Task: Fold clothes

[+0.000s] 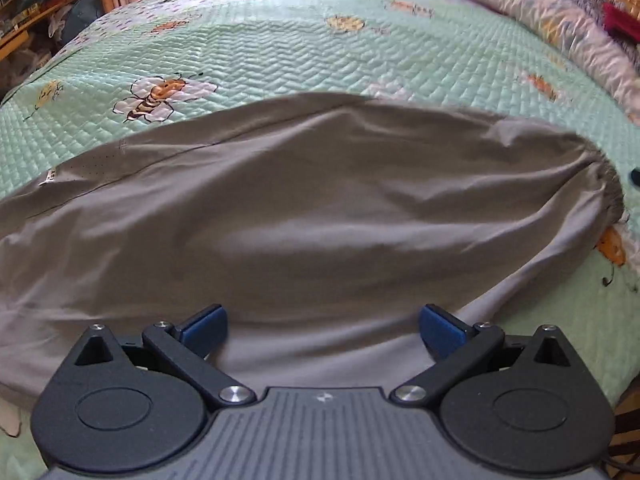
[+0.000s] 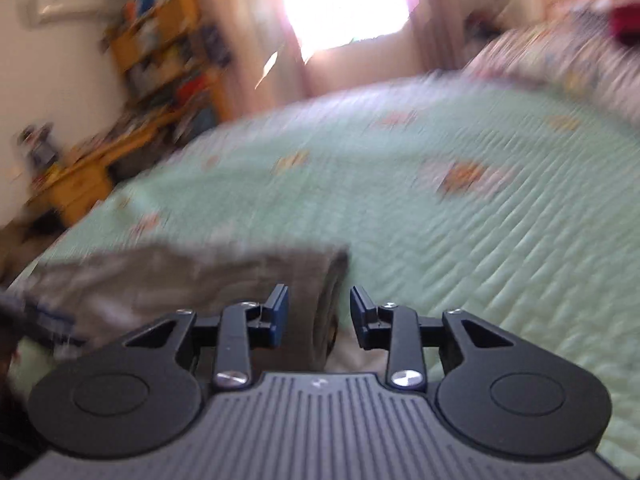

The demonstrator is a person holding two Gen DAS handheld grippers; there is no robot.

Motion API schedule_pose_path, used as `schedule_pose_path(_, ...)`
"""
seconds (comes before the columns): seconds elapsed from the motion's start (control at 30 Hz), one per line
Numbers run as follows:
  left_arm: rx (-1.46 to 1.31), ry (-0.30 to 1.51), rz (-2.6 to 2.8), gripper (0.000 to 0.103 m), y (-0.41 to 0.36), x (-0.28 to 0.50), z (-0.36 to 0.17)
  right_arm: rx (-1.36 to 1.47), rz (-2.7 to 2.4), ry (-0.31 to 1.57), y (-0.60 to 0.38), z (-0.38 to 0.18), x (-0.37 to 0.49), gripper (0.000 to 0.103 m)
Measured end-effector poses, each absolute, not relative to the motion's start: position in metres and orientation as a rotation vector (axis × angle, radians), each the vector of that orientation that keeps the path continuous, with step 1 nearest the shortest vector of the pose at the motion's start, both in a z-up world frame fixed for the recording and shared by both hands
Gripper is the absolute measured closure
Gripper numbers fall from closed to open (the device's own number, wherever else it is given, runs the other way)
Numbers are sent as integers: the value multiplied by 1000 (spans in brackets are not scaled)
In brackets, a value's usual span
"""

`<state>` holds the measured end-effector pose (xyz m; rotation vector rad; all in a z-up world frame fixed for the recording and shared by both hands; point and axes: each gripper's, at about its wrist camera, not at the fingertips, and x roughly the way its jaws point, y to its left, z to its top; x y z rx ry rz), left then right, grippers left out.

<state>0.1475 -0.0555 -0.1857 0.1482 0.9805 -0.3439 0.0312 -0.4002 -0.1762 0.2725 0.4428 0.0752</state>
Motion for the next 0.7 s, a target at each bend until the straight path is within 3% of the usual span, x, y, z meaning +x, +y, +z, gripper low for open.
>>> schedule_pose_path(0.1, 85, 950, -324, 1, -35, 148, -177, 262, 202, 385, -363, -156, 21, 65)
schedule_pose_path(0.23, 20, 938, -281, 1, 0, 149, -163, 204, 515, 525, -281, -170, 34, 62)
schedule_pose_path(0.37, 29, 938, -312, 1, 27, 124, -155, -10, 502, 565, -221, -186, 41, 62)
schedule_pose_path(0.6, 42, 972, -404, 1, 39, 93, -182, 249, 498, 571, -233, -178, 99, 61)
schedule_pose_path(0.7, 67, 918, -420, 1, 29, 88, -188, 227, 487, 601, -224, -179, 120, 52)
